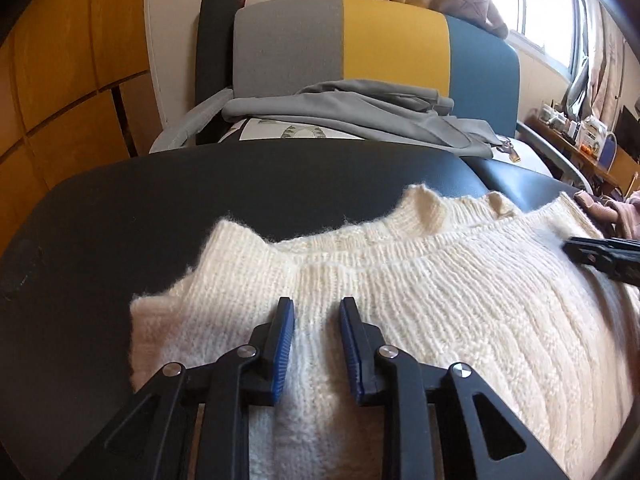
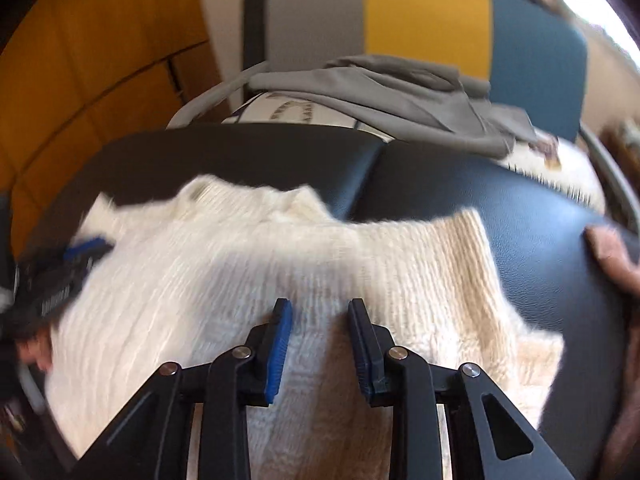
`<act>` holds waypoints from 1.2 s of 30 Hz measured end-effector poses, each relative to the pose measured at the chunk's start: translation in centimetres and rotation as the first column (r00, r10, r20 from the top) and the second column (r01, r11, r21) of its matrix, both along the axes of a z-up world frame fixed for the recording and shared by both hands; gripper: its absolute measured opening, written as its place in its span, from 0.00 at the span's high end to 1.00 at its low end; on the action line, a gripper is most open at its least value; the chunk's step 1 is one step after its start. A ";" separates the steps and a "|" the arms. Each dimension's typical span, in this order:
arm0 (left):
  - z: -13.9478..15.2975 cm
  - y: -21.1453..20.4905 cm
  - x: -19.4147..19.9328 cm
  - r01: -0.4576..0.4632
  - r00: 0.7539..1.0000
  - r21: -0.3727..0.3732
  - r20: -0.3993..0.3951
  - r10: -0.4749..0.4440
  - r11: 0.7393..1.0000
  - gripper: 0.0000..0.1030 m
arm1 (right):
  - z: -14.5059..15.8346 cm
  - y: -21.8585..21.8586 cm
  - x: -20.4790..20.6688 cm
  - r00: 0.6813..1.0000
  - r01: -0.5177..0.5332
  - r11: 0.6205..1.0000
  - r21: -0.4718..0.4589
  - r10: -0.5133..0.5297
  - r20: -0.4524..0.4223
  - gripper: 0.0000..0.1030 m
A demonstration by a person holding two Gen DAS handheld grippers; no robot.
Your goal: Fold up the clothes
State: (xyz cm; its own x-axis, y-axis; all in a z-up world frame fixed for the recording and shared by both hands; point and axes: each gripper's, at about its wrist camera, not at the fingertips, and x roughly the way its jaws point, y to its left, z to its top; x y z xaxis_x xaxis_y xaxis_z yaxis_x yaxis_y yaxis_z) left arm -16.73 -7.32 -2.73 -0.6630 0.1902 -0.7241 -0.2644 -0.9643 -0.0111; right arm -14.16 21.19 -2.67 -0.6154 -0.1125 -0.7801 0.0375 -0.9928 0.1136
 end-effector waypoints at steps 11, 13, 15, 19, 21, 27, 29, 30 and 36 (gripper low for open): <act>1.8 -0.7 -0.1 -0.068 0.998 -0.047 -0.013 0.067 0.997 0.76 | -1.0 0.6 1.2 0.993 0.060 0.996 -0.060 -0.066 -0.100 0.72; 1.2 -0.9 -0.5 -0.093 0.996 -0.073 -0.004 0.092 0.993 0.76 | -1.1 0.3 0.6 0.993 0.059 0.997 -0.050 -0.063 -0.098 0.70; 0.4 -1.0 -0.6 -0.099 0.995 -0.080 0.002 0.099 0.992 0.75 | -1.0 -0.3 0.1 0.995 0.051 0.998 -0.021 -0.053 -0.081 0.69; 0.2 -0.4 -0.2 -0.105 0.994 -0.126 -0.033 0.101 0.987 0.75 | 0.6 -3.0 0.0 0.998 0.014 0.994 0.104 -0.008 -0.055 0.68; 0.1 -0.5 -0.1 -0.106 0.994 -0.120 -0.036 0.102 0.987 0.75 | 2.0 -5.2 0.4 0.994 -0.038 0.995 0.096 0.048 -0.095 0.67; 0.1 -1.5 0.0 -0.109 0.994 -0.053 -0.026 0.107 0.993 0.75 | 2.3 -13.1 -1.3 0.975 -0.220 0.974 0.052 0.221 -0.030 0.53; 0.0 -1.6 0.0 -0.110 0.994 -0.048 -0.027 0.108 0.993 0.75 | 1.0 -14.5 -2.7 0.974 -0.223 0.973 0.060 0.221 0.044 0.53; 0.0 -1.7 0.0 -0.110 0.994 -0.046 -0.028 0.109 0.993 0.75 | 0.3 -14.7 -3.1 0.975 -0.220 0.973 0.071 0.216 0.059 0.53; 0.4 -2.9 0.4 -0.118 0.993 0.041 -0.024 0.119 0.992 0.75 | -1.2 -14.9 -4.0 0.974 -0.224 0.971 0.080 0.219 0.064 0.89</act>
State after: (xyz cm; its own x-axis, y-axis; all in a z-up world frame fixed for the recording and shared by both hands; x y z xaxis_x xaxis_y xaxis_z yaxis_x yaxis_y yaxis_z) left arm -16.33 -10.24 -2.32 -0.7014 0.1365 -0.6996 -0.1485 -0.9879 -0.0438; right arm -18.13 6.30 -3.85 -0.5392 -0.1720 -0.8245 0.2535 -0.9667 0.0358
